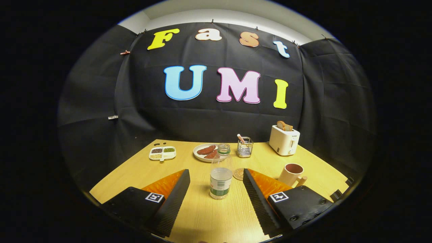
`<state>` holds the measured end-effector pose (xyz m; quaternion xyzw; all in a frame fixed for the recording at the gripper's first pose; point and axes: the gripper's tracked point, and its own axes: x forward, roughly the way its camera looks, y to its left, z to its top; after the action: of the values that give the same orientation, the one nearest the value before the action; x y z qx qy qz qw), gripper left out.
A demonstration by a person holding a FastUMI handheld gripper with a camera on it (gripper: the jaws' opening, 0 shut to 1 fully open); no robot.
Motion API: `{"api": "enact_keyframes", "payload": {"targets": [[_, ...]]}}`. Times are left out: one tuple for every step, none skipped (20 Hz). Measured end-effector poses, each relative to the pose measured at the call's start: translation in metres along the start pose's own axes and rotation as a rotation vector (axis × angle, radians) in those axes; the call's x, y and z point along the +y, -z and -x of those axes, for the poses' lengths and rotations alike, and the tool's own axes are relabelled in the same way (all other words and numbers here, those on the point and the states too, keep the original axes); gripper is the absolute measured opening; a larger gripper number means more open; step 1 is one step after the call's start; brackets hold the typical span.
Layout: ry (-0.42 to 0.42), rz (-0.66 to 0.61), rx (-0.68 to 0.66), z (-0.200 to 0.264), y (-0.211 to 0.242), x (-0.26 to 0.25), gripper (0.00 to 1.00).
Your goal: Take the bottle from table, then pour the juice into the cup, finally place the bottle on the coaster
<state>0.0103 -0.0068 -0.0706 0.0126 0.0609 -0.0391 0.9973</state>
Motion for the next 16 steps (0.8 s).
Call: {"api": "enact_keyframes", "payload": {"targets": [[0.003,-0.002,0.006,-0.005,0.004,-0.001,0.97],[0.005,-0.005,0.009,-0.010,0.008,-0.002,0.97],[0.009,-0.009,0.010,-0.015,0.012,-0.002,0.97],[0.011,-0.013,0.011,-0.020,0.015,-0.002,0.97],[0.011,-0.019,0.012,-0.025,0.019,-0.002,0.97],[0.012,-0.024,0.016,-0.031,0.024,-0.002,0.97],[0.014,-0.029,0.019,-0.036,0.027,-0.002,0.97],[0.015,-0.035,0.020,-0.042,0.029,-0.001,0.97],[0.018,-0.040,0.019,-0.047,0.033,0.000,0.97],[0.023,-0.045,0.019,-0.053,0.036,0.000,0.97],[0.027,-0.050,0.019,-0.058,0.039,0.000,0.97],[0.030,-0.051,0.022,-0.065,0.042,0.001,0.97],[0.037,-0.042,0.023,-0.070,0.046,0.000,0.97],[0.040,-0.029,0.029,-0.076,0.050,0.000,0.97],[0.038,-0.019,0.036,-0.083,0.055,0.001,0.97],[0.036,-0.009,0.043,-0.089,0.058,0.001,0.97]]}}
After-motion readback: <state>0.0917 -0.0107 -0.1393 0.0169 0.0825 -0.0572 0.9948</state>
